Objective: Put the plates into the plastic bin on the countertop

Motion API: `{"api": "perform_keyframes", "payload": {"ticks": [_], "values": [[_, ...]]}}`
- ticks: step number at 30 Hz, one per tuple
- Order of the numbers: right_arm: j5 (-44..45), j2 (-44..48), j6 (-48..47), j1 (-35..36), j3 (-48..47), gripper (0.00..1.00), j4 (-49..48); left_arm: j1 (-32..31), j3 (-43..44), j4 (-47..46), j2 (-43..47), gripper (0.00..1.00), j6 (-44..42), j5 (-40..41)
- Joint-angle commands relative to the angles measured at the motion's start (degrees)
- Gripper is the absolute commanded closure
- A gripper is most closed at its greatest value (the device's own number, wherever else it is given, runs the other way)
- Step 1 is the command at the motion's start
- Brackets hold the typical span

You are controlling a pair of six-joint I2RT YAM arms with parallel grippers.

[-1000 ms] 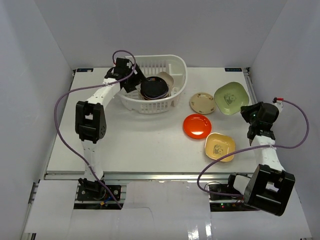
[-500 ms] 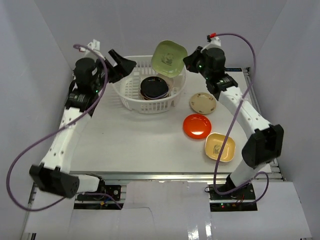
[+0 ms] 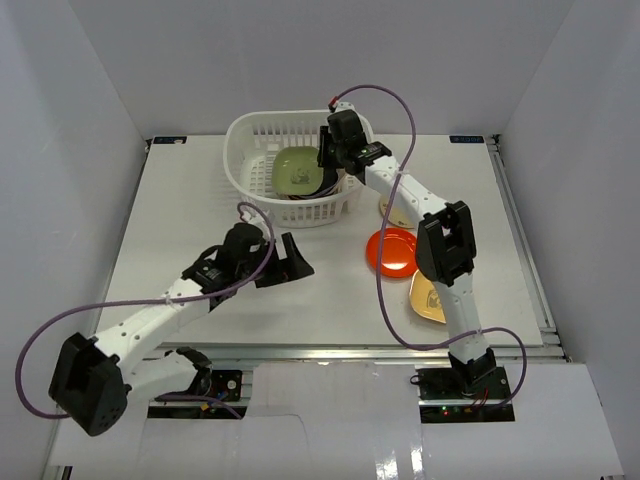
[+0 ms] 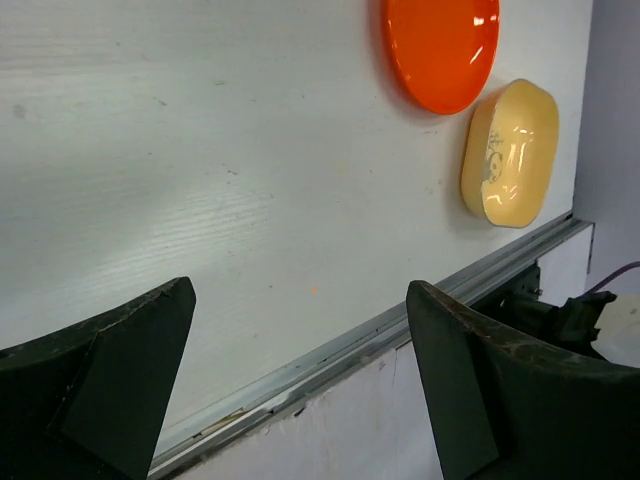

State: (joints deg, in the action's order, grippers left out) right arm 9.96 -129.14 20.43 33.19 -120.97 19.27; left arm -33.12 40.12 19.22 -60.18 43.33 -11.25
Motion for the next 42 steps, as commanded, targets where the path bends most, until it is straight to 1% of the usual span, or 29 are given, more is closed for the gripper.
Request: {"api": "perform_keyframes", "payload": {"ticks": [1, 3, 4, 6, 7, 8, 9, 11, 12, 13, 15, 16, 18, 19, 20, 21, 22, 23, 24, 27, 28, 30, 32, 34, 35, 36, 39, 41, 42], "values": [[0.86, 7.40, -0.56, -0.67, -0.58, 0.57, -2.74, -6.66, 3.55, -4.54, -5.70, 0.02, 1.67, 8.24], [1.21, 9.25, -0.74, -0.93, -0.67, 0.43, -2.74, -8.27, 4.70, -7.61, -9.67, 0.02, 2.63, 10.36], [1.03, 11.43, -0.82, -1.02, -0.67, 0.33, -2.74, -9.40, 5.23, -9.10, -11.69, 0.02, 2.90, 10.45], [-0.11, 14.17, -0.83, -1.63, 0.72, 0.28, -2.48, -10.38, 7.16, -13.14, -17.93, 0.03, 4.03, 10.37], [-0.37, 17.84, -1.00, -2.07, 2.04, 0.28, -2.48, -11.51, 8.12, -14.29, -20.13, 0.03, 4.04, 10.37], [-0.55, 20.22, -1.09, -3.21, 3.88, 0.28, -2.57, -12.05, 10.66, -15.69, -24.93, 0.04, 4.04, 10.37], [-0.81, 22.51, -1.18, -4.09, 9.20, 0.33, -2.74, -12.57, 12.07, -15.97, -27.33, 0.04, 3.87, 12.37], [-1.69, 30.94, -1.00, -7.50, 17.12, 0.40, -2.83, -13.81, 14.63, -17.20, -31.82, 0.07, 3.60, 12.48], [-1.96, 34.10, -0.31, -9.00, 22.13, 0.46, -4.22, -13.98, 16.64, -17.81, -35.67, 0.07, 3.78, 12.21], [-1.96, 41.70, 0.22, -10.50, 34.53, 0.49, -6.06, -14.33, 17.44, -18.60, -37.36, 0.08, 4.04, 11.34], [-2.39, 49.74, 1.89, -15.85, 47.78, 0.52, -12.63, -14.51, 19.55, -20.97, -41.83, 0.09, 4.48, 11.33], [-3.09, 57.35, 3.99, -17.88, 59.15, 0.52, -14.15, -14.60, 20.08, -22.11, -43.08, 0.10, 4.83, 11.33], [-4.42, 67.29, 5.67, -23.77, 68.54, 0.52, -15.48, -14.78, 21.83, -22.56, -46.14, 0.12, 5.27, 11.33], [-4.42, 69.96, 7.07, -25.35, 72.67, 0.51, -15.49, -14.78, 22.28, -23.69, -47.21, 0.12, 5.36, 11.33], [-5.03, 72.78, 7.61, -28.33, 79.68, 0.50, -15.31, -14.78, 22.98, -23.97, -48.26, 0.13, 5.53, 11.33], [-5.56, 77.24, 8.31, -29.66, 82.97, 0.46, -15.14, -14.78, 24.38, -24.32, -50.45, 0.15, 5.71, 11.33], [-6.00, 79.03, 8.31, -31.07, 85.96, 0.45, -14.88, -14.78, 25.26, -24.49, -51.60, 0.16, 5.89, 11.33], [-7.04, 80.52, 8.31, -34.73, 90.86, 0.43, -14.26, -14.78, 26.14, -24.41, -52.92, 0.18, 6.06, 9.51], [-7.14, 82.89, 8.23, -36.60, 92.82, 0.41, -13.04, -14.86, 26.76, -24.41, -53.98, 0.21, 6.41, 9.40], [-5.30, 88.07, 7.61, -43.10, 98.88, 0.20, -8.20, -14.95, 29.57, -24.59, -57.76, 0.28, 6.42, 9.22], [-5.82, 89.84, 7.52, -45.82, 100.30, 0.19, -7.58, -14.95, 30.62, -24.32, -59.33, 0.34, 6.50, 9.40], [-4.25, 94.75, 8.84, -46.72, 103.55, 0.21, -6.09, -14.95, 31.68, -24.23, -60.49, 0.41, 6.68, 9.66], [-3.89, 96.44, 9.89, -46.81, 105.05, 0.22, -5.47, -14.95, 32.91, -24.15, -61.80, 0.59, 6.68, 10.19], [-5.38, 94.87, 10.42, -46.81, 104.71, 0.24, -5.03, -14.95, 33.44, -23.71, -62.25, 0.78, 6.76, 10.37], [-6.43, 93.65, 10.42, -46.90, 104.79, 0.25, -4.94, -14.95, 33.18, -23.62, -61.81, 0.95, 6.77, 10.37], [-7.66, 90.68, 10.16, -46.99, 104.97, 0.26, -5.20, -14.95, 32.75, -23.70, -61.29, 1.00, 6.68, 10.37], [-10.21, 86.35, 10.42, -46.99, 105.15, 0.34, -5.47, -15.13, 28.63, -24.75, -56.55, 1.00, 6.77, 10.37], [-12.15, 86.16, 10.77, -47.08, 106.11, 0.41, -6.34, -15.39, 24.07, -25.64, -52.69, 1.00, 6.59, 9.75], [-12.33, 86.60, 10.78, -47.08, 106.46, 0.46, -7.30, -15.91, 22.65, -25.99, -48.23, 1.00, 6.59, 9.93]]}}
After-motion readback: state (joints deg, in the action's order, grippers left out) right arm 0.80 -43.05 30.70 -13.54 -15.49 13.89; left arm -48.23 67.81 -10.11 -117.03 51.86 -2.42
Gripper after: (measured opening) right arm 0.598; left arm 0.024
